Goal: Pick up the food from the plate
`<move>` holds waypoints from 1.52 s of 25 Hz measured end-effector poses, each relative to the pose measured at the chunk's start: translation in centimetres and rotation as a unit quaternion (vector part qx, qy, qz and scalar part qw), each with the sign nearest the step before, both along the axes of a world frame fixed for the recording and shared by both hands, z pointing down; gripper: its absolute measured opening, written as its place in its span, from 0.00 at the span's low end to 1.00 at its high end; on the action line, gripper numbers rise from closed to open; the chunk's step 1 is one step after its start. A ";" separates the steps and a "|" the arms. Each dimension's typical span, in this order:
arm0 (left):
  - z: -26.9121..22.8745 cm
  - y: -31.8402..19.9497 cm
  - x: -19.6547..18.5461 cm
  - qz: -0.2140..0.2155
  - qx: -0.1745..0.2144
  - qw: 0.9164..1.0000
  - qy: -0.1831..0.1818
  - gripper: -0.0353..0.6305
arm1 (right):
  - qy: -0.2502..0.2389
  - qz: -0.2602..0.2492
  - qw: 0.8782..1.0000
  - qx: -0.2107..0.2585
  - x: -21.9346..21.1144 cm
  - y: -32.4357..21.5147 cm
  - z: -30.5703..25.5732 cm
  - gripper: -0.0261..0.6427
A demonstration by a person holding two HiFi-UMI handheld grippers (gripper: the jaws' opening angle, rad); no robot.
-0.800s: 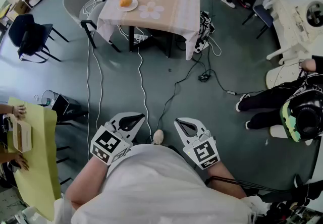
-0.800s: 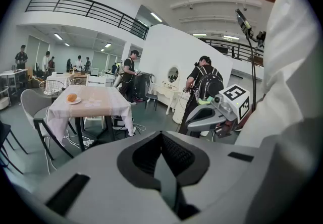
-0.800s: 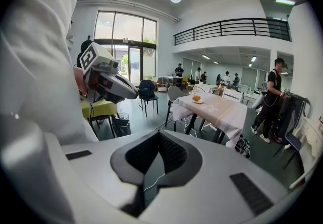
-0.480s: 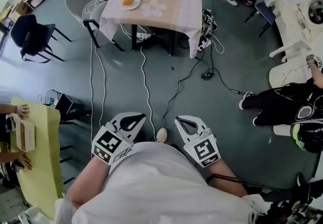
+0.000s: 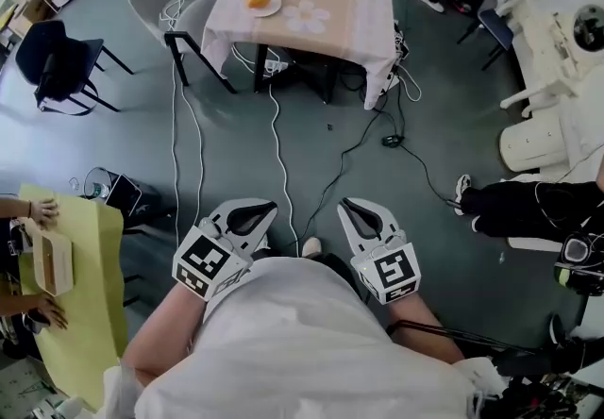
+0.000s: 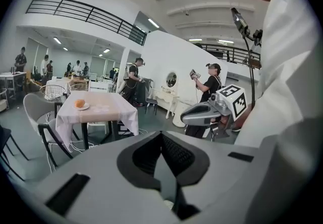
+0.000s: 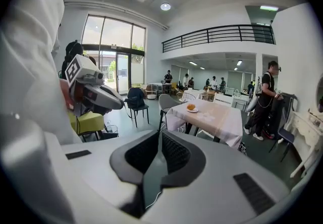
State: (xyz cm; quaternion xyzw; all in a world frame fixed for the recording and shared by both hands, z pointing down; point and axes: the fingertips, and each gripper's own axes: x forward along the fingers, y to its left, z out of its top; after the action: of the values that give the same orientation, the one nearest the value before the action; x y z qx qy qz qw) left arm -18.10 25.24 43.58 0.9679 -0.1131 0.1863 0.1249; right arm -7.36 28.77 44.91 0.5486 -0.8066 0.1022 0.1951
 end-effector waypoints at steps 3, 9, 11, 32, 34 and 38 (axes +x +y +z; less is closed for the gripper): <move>0.2 -1.8 -3.1 -0.003 0.011 1.000 0.000 0.07 | 0.006 0.014 1.000 0.016 -2.5 -2.0 -0.5 0.15; 1.7 -5.0 -7.4 -0.021 0.002 1.000 -0.005 0.07 | 0.013 0.004 1.000 -0.007 -6.1 -4.4 0.2 0.24; 2.1 -6.2 -7.6 -0.026 -0.001 1.000 -0.003 0.07 | 0.015 -0.002 1.000 -0.016 -6.2 -5.4 0.7 0.24; 1.7 -34.1 8.1 -0.105 0.032 0.992 -0.070 0.34 | -0.009 -0.088 0.996 -0.017 9.7 -28.5 1.2 0.24; 2.0 -36.2 9.4 -0.102 0.029 0.991 -0.075 0.36 | -0.014 -0.076 0.997 -0.021 11.9 -29.7 1.5 0.24; 3.3 -40.8 10.9 -0.097 0.047 0.988 -0.110 0.38 | -0.021 -0.054 0.998 -0.024 14.6 -31.4 1.9 0.24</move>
State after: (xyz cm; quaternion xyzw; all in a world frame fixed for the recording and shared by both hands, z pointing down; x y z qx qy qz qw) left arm -7.18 -15.58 46.84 0.9308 -0.2283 0.2731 0.0832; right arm 7.21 -2.65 46.77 0.4967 -0.8365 0.1224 0.1964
